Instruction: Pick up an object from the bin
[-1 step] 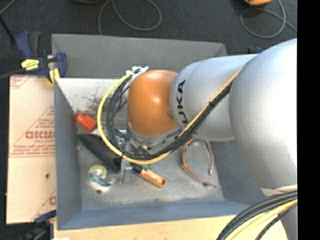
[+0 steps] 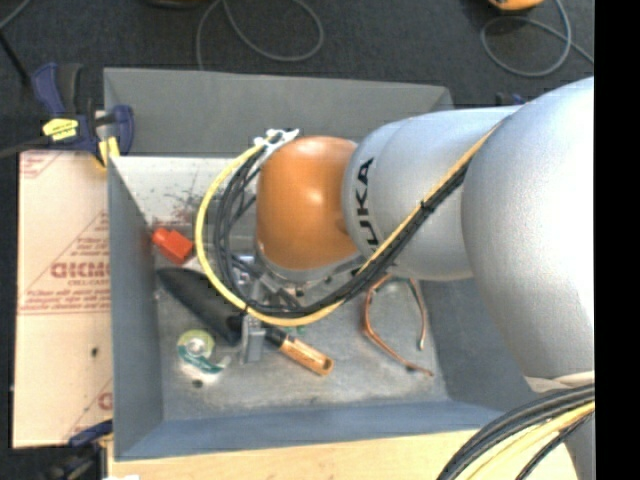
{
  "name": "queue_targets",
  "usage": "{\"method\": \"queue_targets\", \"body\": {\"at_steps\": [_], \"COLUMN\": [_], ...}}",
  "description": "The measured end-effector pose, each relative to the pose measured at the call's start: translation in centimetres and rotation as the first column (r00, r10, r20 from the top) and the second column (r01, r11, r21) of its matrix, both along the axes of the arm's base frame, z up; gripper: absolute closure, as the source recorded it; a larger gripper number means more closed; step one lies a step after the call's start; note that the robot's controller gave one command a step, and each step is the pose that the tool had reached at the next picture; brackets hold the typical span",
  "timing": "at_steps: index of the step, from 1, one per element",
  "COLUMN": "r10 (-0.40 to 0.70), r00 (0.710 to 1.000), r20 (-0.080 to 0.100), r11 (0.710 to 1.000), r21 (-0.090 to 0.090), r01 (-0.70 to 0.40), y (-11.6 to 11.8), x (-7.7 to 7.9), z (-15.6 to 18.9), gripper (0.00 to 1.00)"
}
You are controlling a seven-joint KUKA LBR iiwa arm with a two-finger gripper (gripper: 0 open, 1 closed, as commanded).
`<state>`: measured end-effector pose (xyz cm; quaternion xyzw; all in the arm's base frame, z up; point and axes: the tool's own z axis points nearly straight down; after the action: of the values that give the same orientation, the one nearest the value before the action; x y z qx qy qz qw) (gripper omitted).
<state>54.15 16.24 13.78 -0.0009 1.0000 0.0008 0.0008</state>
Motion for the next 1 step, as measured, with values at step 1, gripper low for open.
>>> {"method": "queue_targets", "body": {"at_steps": [1], "r10": [0.028], "r00": [1.0], "r20": [-0.002], "r11": [1.0], "r21": [-0.001], "r01": [-0.028], "y": [-1.56], "x": [-0.25], "z": [-1.37], "gripper": [0.0]}}
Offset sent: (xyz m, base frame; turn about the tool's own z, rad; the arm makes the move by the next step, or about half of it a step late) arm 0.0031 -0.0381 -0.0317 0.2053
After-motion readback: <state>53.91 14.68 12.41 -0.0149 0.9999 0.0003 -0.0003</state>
